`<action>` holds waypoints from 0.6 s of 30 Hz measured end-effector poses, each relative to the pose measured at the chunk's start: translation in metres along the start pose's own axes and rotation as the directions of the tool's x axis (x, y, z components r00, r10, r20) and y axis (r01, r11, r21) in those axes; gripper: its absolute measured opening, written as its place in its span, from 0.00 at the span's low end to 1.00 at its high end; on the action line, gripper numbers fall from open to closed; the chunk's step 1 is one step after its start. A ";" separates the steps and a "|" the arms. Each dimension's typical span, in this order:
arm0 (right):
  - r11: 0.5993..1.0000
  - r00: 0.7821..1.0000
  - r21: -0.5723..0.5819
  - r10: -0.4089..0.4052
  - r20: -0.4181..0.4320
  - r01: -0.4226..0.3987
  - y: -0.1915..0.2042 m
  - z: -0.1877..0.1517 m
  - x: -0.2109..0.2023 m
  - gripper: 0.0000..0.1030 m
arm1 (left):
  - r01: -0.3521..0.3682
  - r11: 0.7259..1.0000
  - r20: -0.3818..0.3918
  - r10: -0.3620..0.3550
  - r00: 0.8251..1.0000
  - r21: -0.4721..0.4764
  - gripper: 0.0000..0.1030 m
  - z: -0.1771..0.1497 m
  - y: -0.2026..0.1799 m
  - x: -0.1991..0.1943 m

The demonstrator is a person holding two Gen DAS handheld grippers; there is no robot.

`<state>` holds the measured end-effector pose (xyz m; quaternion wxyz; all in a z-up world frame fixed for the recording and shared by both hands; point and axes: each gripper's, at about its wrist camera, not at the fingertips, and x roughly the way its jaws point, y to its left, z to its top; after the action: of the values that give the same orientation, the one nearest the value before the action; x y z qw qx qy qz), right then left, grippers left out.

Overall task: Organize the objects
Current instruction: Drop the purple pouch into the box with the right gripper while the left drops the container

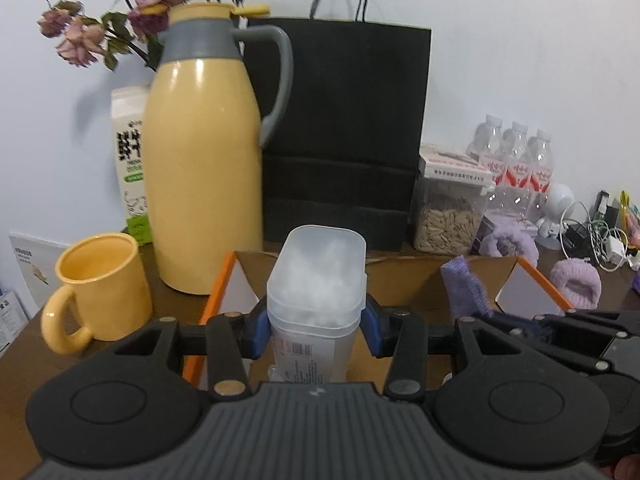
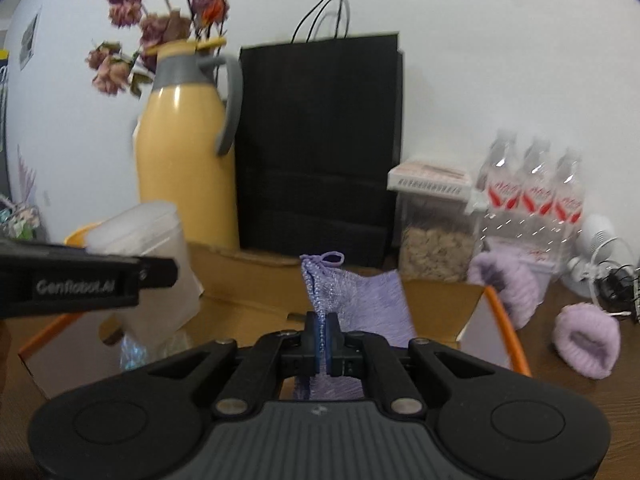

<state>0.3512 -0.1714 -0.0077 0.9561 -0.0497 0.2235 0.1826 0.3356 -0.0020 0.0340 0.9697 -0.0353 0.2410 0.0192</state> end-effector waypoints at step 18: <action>0.998 0.999 0.054 -0.016 -0.034 0.018 -0.004 0.001 -0.020 1.00 | -0.028 1.000 0.065 0.029 0.997 -0.010 1.00 0.002 -0.001 -0.017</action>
<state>0.3366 -0.1816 0.0023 0.9547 -0.0286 0.2442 0.1675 0.3210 -0.0030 0.0436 0.9765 -0.0358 0.2097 0.0352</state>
